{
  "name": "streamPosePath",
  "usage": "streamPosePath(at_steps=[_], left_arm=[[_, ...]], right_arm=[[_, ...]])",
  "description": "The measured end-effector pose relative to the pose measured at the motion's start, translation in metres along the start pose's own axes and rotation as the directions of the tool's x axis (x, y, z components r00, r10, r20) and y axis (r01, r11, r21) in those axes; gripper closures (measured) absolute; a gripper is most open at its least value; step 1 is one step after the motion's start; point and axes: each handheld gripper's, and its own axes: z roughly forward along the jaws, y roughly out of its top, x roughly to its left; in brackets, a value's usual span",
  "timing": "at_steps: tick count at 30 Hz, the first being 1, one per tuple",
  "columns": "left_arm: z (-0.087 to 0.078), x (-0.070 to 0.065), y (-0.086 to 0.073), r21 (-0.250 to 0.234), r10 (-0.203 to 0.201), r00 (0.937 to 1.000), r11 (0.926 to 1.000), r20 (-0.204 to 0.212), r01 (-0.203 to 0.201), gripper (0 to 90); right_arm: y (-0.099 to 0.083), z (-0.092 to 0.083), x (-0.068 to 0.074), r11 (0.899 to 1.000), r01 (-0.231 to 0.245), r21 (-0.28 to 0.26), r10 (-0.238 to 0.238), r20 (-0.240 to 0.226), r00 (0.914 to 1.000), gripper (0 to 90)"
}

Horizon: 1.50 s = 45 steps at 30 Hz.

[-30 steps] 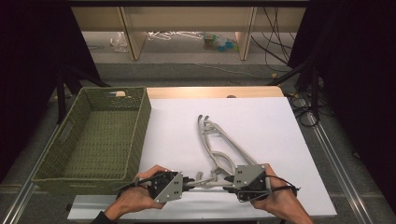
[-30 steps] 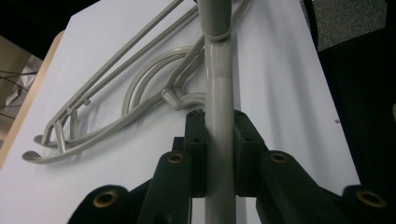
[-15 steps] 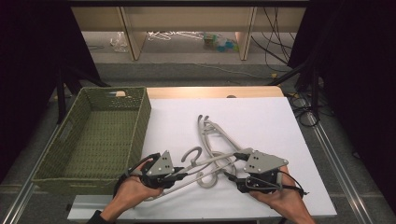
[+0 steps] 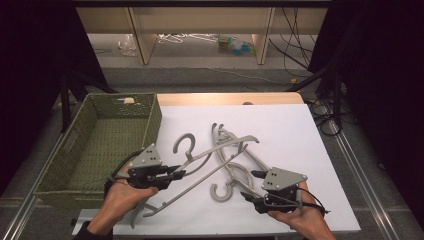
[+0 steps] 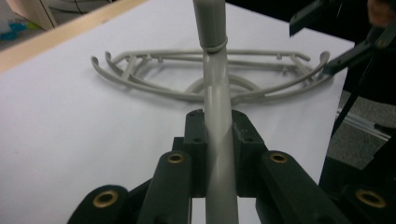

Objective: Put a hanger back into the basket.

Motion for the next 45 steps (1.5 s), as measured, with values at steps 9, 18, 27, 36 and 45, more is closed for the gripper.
streamPosePath(at_steps=[9, 18, 27, 36, 45], left_arm=[[-0.038, 0.009, 0.023, -0.091, -0.038, 0.9993, 0.9952, -0.008, 0.037, 78.9], [-0.07, 0.026, 0.047, -0.112, -0.036, 0.9983, 0.9932, -0.046, 0.031, 78.9], [-0.106, 0.061, 0.052, -0.101, -0.02, 0.9844, 0.9949, -0.175, 0.002, 78.9], [-0.123, 0.099, 0.037, -0.078, -0.06, 0.9701, 0.996, -0.235, 0.043, 78.9], [-0.134, 0.136, 0.021, -0.083, -0.106, 0.9551, 0.9928, -0.277, 0.086, 79.0]], right_arm=[[-0.01, 0.003, -0.001, 0.999, -0.047, 0.0, 0.047, -0.008, 0.9989, 28.7], [-0.013, 0.007, 0.001, 0.998, -0.052, 0.019, 0.053, -0.021, 0.9984, 28.1], [-0.015, 0.009, -0.001, 0.998, -0.059, 0.023, 0.059, -0.016, 0.9981, 28.1], [-0.016, 0.011, -0.001, 0.997, -0.064, 0.035, 0.065, -0.024, 0.9976, 29.0], [-0.016, 0.01, -0.002, 0.996, -0.074, 0.051, 0.076, -0.032, 0.9966, 29.0]])
